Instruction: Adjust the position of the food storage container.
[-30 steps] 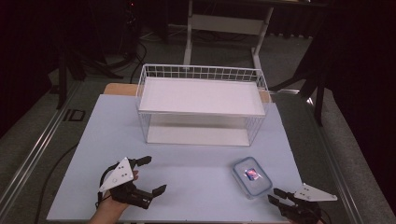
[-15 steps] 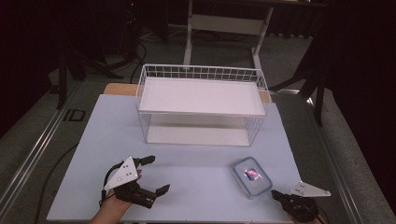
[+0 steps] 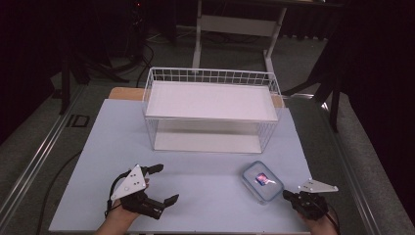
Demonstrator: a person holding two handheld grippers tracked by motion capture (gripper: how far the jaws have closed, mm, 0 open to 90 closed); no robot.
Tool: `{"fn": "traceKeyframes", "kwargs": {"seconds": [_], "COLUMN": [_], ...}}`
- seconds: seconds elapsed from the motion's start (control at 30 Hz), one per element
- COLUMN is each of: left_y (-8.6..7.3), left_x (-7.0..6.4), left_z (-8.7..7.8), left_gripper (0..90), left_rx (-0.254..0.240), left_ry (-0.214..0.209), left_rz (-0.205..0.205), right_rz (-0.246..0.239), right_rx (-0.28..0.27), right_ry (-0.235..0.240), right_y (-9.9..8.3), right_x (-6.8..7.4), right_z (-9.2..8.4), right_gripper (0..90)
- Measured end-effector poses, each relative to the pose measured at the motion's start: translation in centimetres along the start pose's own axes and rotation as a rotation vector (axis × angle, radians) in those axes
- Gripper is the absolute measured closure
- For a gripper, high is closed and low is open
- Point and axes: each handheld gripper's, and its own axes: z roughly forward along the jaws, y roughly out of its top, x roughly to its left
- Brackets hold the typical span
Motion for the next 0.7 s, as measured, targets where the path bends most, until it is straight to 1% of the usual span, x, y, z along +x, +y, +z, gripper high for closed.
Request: {"fn": "traceKeyframes", "kwargs": {"seconds": [0.03,0.1,0.37,0.6,0.63,0.7], "left_y": [0.0,0.0,-0.1,-0.1,-0.1,-0.1], "left_x": [0.0,0.0,-0.1,-0.1,-0.1,-0.1], "left_z": [0.0,0.0,-0.1,-0.1,-0.1,-0.1], "left_gripper": [0.5,0.5,0.5,0.5,0.5,0.5], "left_rx": [0.0,0.001,0.0,0.004,0.005,0.004], "left_ry": [0.001,0.002,0.003,-0.001,0.0,-0.001], "left_rz": [0.001,-0.002,-0.003,-0.002,-0.001,-0.001], "right_rz": [-0.004,-0.014,-0.038,-0.066,-0.078,-0.081], "right_rx": [0.002,0.002,-0.012,-0.023,-0.024,-0.024], "right_ry": [0.0,-0.015,-0.016,-0.002,-0.006,-0.002], "right_y": [0.2,0.8,2.9,4.7,5.0,5.5], "right_x": [-0.1,-0.3,-0.6,-0.4,-0.3,-0.2], "right_z": [0.2,0.8,3.4,5.4,5.7,6.2], "right_gripper": [90.0,90.0,90.0,90.0,90.0,90.0]}}
